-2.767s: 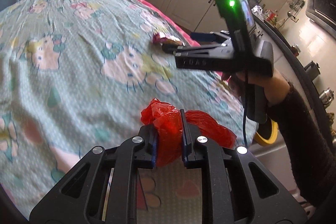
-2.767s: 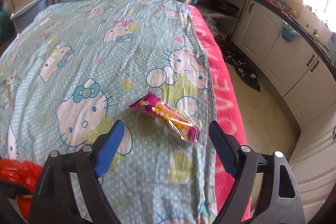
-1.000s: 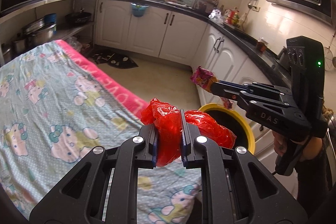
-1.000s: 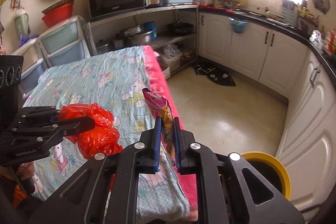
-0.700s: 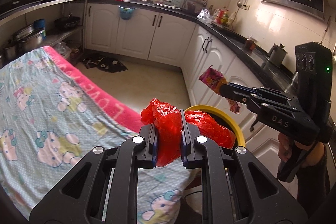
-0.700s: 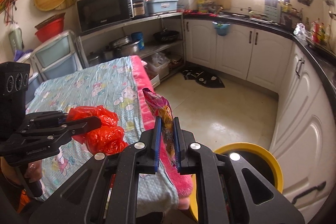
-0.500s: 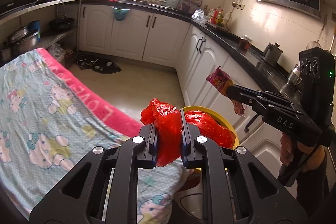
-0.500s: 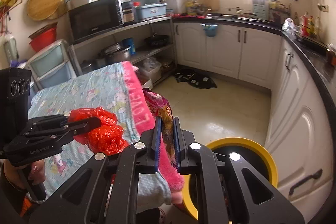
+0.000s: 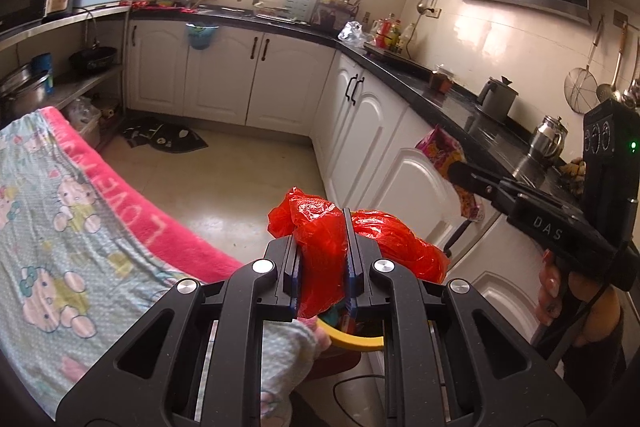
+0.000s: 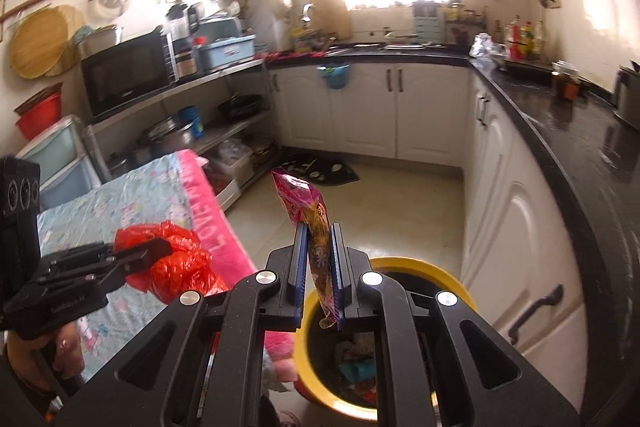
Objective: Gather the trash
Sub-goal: 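Carry the red bag and pink wrapper over the yellow bin, then open both grippers over the bin to drop the bag and wrapper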
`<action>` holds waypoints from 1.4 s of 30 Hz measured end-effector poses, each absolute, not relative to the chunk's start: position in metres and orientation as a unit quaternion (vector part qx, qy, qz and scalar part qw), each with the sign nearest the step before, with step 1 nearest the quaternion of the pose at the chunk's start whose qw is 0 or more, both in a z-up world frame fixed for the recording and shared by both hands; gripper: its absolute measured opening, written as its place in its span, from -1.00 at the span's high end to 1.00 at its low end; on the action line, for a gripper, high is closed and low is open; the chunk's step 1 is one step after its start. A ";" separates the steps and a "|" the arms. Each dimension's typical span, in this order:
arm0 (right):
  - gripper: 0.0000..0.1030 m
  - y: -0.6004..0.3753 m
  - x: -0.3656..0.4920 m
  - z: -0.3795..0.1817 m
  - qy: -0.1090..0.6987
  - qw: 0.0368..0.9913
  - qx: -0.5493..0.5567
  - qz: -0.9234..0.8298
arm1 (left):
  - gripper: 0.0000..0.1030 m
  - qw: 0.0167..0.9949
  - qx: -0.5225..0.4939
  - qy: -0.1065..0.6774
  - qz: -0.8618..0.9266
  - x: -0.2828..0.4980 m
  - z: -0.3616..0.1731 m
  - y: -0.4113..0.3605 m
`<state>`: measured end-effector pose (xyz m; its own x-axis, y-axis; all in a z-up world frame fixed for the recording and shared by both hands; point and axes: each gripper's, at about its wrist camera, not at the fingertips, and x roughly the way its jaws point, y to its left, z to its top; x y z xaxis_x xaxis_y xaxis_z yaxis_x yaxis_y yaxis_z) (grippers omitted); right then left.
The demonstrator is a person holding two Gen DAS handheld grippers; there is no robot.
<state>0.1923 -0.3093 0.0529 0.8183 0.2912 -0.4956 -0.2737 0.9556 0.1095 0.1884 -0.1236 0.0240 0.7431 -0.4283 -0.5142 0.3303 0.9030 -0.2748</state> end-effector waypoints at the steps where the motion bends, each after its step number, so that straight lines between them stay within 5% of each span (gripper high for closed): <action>1: 0.79 -0.313 0.191 0.052 0.260 0.955 0.018 0.142 | 0.79 0.929 -0.081 0.295 -0.206 0.189 0.022 -0.128; 42: 0.79 -0.353 0.223 -0.090 0.365 0.927 0.054 0.063 | 0.79 0.892 -0.110 0.386 -0.208 0.243 -0.100 -0.175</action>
<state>0.2228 -0.3534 -0.0897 0.7262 0.1567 -0.6694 -0.0780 0.9862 0.1463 0.2430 -0.1752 -0.0997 0.6159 -0.4567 -0.6420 0.2869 0.8889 -0.3571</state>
